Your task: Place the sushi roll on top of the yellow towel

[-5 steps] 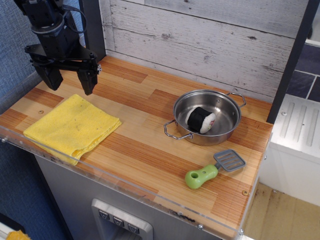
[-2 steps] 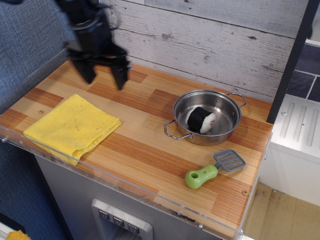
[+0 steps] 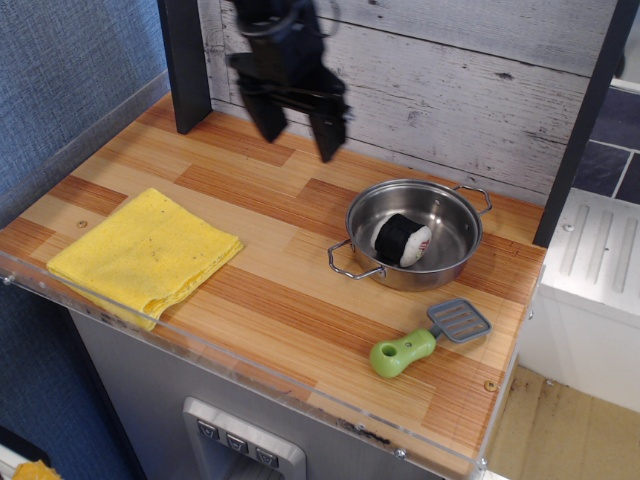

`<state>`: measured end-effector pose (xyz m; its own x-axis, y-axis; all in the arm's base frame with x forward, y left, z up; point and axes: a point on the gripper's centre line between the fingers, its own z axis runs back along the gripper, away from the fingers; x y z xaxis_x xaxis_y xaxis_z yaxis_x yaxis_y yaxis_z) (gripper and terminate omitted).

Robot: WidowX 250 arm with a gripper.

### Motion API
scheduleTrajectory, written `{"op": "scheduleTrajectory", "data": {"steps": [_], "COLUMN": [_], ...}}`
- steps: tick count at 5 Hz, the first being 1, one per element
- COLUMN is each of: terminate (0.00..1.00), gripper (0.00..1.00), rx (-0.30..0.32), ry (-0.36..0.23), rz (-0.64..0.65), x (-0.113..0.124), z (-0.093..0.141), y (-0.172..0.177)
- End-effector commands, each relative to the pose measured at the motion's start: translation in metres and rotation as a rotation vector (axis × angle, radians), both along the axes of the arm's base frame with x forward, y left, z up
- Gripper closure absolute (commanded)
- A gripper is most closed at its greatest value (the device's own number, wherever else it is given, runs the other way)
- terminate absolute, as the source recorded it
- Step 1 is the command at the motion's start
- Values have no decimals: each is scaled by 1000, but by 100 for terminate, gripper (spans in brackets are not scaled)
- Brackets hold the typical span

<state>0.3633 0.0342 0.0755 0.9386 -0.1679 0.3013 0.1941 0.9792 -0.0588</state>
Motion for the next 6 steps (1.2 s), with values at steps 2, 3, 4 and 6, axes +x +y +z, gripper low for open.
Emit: {"op": "scheduleTrajectory", "data": {"steps": [2,3,4,6], "terminate": [0,0,0,0], "gripper": [0,0,0,0], "rx": [-4,19,23,61], "ry": [-50,-31,-5,40], "rz": [-206,-281,-303,-357], "x": [11,14,12,6], "z": [8,4,-5,-20], "y": [-57,-76,-82,-93]}}
